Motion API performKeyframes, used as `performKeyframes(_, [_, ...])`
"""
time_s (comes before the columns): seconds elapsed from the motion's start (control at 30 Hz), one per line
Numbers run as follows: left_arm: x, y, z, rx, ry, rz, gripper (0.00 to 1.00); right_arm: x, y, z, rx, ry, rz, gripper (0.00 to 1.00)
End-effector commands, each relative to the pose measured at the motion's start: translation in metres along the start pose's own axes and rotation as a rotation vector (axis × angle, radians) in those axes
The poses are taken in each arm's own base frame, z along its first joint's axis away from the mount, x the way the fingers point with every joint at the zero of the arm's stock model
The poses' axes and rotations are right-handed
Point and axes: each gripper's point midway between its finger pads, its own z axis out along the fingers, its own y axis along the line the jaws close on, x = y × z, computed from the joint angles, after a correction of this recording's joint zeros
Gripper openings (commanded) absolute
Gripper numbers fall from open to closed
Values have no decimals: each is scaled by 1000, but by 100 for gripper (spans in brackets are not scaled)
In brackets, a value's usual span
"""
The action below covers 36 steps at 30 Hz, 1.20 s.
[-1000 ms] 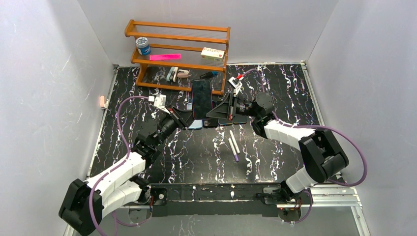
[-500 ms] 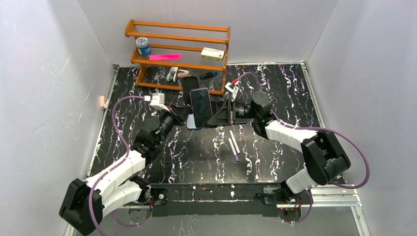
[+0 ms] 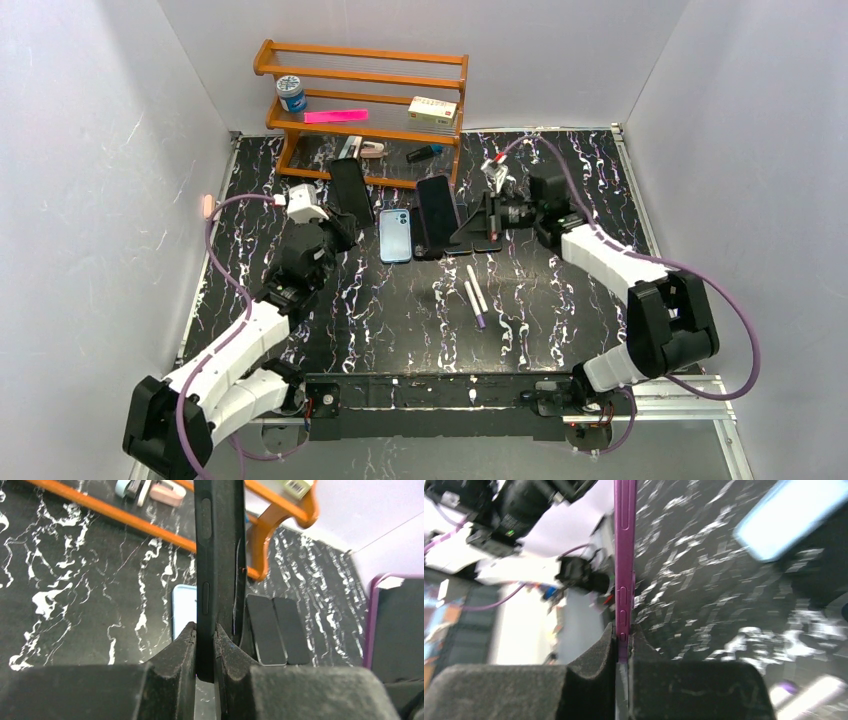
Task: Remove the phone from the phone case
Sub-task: Place the phone at the center of the board.
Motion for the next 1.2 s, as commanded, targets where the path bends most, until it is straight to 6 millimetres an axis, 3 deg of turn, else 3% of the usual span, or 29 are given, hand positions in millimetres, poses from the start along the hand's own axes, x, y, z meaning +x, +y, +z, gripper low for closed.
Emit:
performKeyframes(0.0, [11, 19, 5, -76, 124, 22, 0, -49, -38, -43, 214, -116, -147, 1])
performKeyframes(0.17, [38, 32, 14, -77, 347, 0, 0, -81, -101, -103, 383, -220, -72, 1])
performKeyframes(0.3, [58, 44, 18, -119, 456, 18, 0, -89, -142, -133, 450, -210, -10, 1])
performKeyframes(0.37, [64, 49, 21, -133, 476, 15, 0, -87, -161, -152, 501, -208, 28, 1])
performKeyframes(0.57, [87, 64, 30, -179, 527, -34, 0, -64, -202, -179, 604, -112, 133, 1])
performKeyframes(0.77, [95, 74, 36, -194, 517, -34, 0, -49, -217, -179, 565, -24, 216, 1])
performKeyframes(0.93, [116, 75, 37, -174, 589, -41, 0, -31, -233, -179, 586, 17, 276, 1])
performKeyframes(1.17, [139, 79, 32, -185, 684, -61, 0, -20, -237, -170, 520, 43, 328, 1])
